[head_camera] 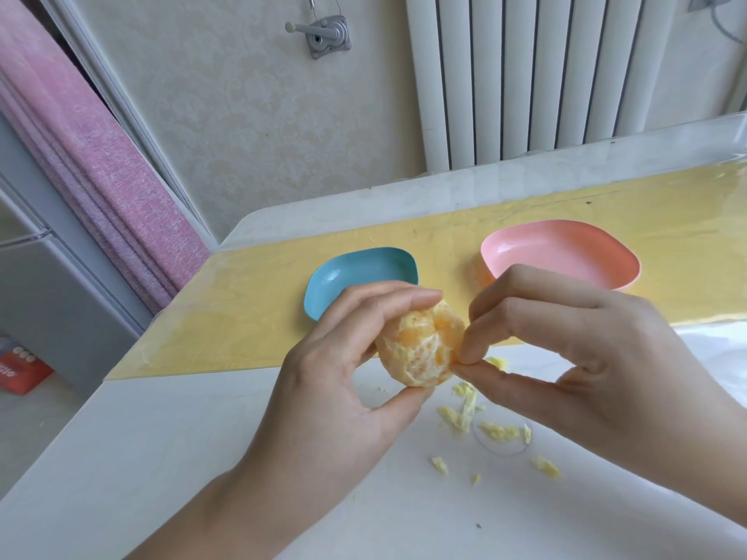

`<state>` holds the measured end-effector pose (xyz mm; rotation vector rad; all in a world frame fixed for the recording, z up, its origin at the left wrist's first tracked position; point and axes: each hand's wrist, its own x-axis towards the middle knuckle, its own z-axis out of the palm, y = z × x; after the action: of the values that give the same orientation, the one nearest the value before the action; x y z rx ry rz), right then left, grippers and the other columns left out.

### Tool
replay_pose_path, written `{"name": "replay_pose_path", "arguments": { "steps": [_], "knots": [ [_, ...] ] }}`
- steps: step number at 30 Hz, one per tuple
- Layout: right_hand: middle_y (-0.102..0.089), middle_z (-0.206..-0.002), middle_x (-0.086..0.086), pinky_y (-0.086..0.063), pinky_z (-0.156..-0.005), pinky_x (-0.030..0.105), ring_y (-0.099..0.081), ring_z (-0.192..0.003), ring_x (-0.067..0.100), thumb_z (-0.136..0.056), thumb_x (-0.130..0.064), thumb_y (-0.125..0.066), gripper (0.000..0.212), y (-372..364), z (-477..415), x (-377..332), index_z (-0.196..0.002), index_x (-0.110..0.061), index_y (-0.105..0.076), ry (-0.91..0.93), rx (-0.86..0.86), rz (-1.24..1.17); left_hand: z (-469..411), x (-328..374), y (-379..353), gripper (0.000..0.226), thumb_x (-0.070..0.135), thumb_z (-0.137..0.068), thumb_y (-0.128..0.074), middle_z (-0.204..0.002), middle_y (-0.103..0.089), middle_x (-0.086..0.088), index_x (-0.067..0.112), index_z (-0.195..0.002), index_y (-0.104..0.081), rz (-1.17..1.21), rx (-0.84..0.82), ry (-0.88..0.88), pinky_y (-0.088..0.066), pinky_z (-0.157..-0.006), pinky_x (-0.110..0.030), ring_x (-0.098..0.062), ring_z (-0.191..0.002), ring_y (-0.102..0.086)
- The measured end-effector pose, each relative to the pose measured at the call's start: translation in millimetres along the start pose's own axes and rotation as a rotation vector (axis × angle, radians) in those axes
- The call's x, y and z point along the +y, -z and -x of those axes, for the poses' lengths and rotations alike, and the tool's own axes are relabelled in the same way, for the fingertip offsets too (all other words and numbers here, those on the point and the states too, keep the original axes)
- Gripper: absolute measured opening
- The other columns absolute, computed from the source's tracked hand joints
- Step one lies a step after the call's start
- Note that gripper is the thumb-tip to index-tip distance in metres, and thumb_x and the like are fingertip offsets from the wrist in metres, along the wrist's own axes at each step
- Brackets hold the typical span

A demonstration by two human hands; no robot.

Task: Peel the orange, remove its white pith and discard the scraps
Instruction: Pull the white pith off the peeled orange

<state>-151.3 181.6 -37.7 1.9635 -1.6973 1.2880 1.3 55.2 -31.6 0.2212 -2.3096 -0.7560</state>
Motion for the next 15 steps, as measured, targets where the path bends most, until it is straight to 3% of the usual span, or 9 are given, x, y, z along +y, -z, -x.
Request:
{"name": "replay_pose_path", "arguments": {
  "steps": [6,15],
  "knots": [
    [-0.066,-0.104,-0.007,-0.045,-0.077,0.012,-0.060,-0.095,0.003,-0.080,-0.018,-0.073,0.017,0.5,-0.2,-3.5,-0.076,-0.012,-0.057,0.050,0.141,0.057,1.0,0.9,0.3,0.059,0.009,-0.064,-0.079,-0.113,-0.059,0.018,0.034,-0.115,-0.062,0.135,-0.020,0.100,-0.050,-0.086,-0.016,-0.010,-0.110,-0.058],
    [-0.064,-0.082,-0.006,-0.046,-0.064,0.016,-0.058,-0.076,0.004,-0.079,-0.008,-0.071,0.016,-2.0,1.5,-4.4,-0.074,-0.012,-0.056,0.046,0.112,0.032,-0.2,3.5,-0.5,0.061,0.013,-0.063,-0.079,-0.112,-0.061,0.022,0.033,-0.117,-0.058,0.119,0.003,0.115,-0.047,-0.084,-0.008,-0.003,-0.109,-0.058]
  ]
}}
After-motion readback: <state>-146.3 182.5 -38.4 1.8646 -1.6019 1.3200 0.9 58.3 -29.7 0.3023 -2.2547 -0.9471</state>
